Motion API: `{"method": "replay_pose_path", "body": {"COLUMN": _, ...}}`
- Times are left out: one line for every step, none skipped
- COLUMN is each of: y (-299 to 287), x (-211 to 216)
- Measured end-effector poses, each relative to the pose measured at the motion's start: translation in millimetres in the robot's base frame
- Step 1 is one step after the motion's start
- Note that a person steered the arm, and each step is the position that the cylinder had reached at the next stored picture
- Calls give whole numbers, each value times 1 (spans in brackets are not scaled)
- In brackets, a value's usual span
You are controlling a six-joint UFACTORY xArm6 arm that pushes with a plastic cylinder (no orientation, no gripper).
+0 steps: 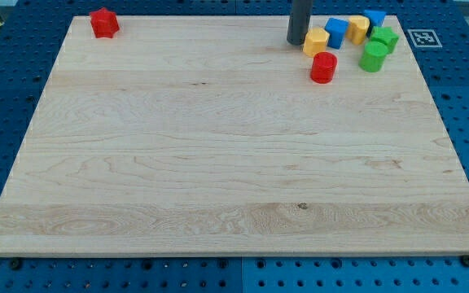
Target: Nudge red circle up a bit
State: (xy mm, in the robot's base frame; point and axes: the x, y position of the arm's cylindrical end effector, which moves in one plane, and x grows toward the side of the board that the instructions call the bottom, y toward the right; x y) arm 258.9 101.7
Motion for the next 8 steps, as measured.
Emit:
{"method": "replay_pose_path", "body": {"y": -43, "x": 0}}
{"method": "replay_pose_path", "body": {"y": -88, "x": 13}}
{"method": "replay_pose_path", "body": {"y": -89, "x": 56}}
{"method": "replay_pose_path", "body": {"y": -44, "x": 90}}
{"method": "replay_pose_path", "body": {"y": 12, "x": 93}}
{"method": "replay_pose_path", "body": {"y": 22, "x": 94}}
{"method": "replay_pose_path", "body": {"y": 31, "x": 110}}
{"method": "replay_pose_path", "body": {"y": 45, "x": 114}}
